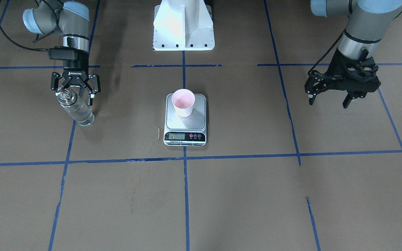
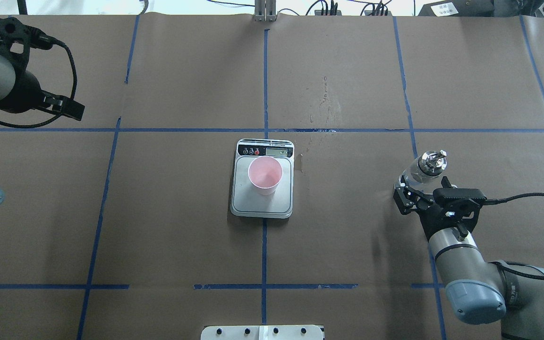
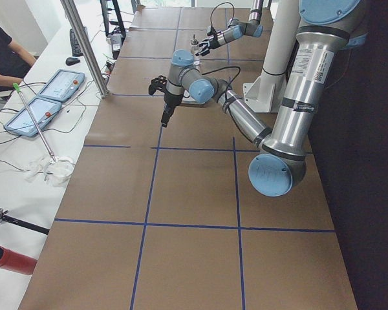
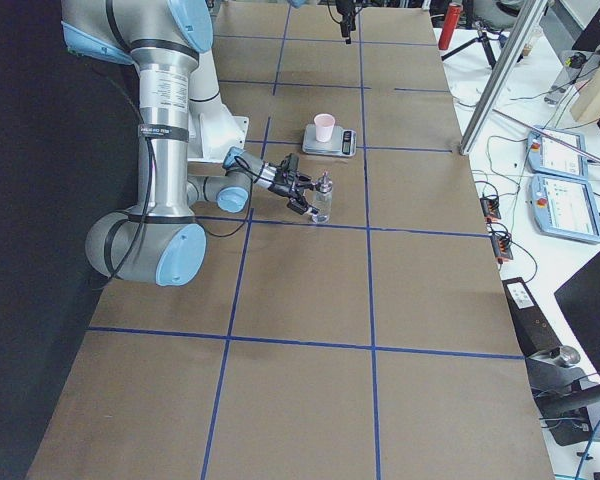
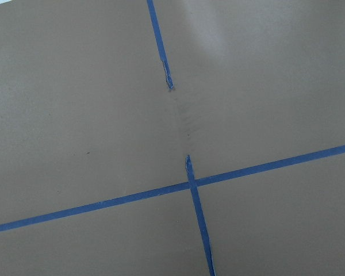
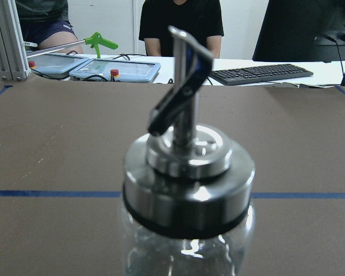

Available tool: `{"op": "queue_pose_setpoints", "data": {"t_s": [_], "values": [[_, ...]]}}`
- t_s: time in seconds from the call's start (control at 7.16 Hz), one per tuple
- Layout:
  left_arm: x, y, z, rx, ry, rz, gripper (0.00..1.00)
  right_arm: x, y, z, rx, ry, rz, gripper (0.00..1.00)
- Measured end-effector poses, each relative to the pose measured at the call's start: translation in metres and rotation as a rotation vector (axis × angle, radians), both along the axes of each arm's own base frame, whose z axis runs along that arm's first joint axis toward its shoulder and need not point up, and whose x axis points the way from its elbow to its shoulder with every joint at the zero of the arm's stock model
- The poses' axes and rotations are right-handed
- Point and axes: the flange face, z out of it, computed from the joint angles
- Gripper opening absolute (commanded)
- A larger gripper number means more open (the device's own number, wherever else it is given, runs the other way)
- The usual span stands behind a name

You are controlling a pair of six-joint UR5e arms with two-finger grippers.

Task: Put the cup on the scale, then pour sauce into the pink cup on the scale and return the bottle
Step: 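Close the right gripper around the glass bottle and lift it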

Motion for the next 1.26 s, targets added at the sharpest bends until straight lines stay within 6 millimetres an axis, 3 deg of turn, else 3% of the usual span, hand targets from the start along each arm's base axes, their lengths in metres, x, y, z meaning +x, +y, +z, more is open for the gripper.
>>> {"op": "queue_pose_setpoints", "data": {"t_s": [0.42,1.26], "values": [[0.000,0.000,0.000,0.001,-0.001,0.000,1.00,-0.003,-0.006,-0.006,0.001,-0.010,0.006,1.00],[0.000,0.000,0.000,0.002,-0.002,-0.001,1.00,-0.007,-0.022,0.001,-0.011,0.000,0.030,0.99]]}}
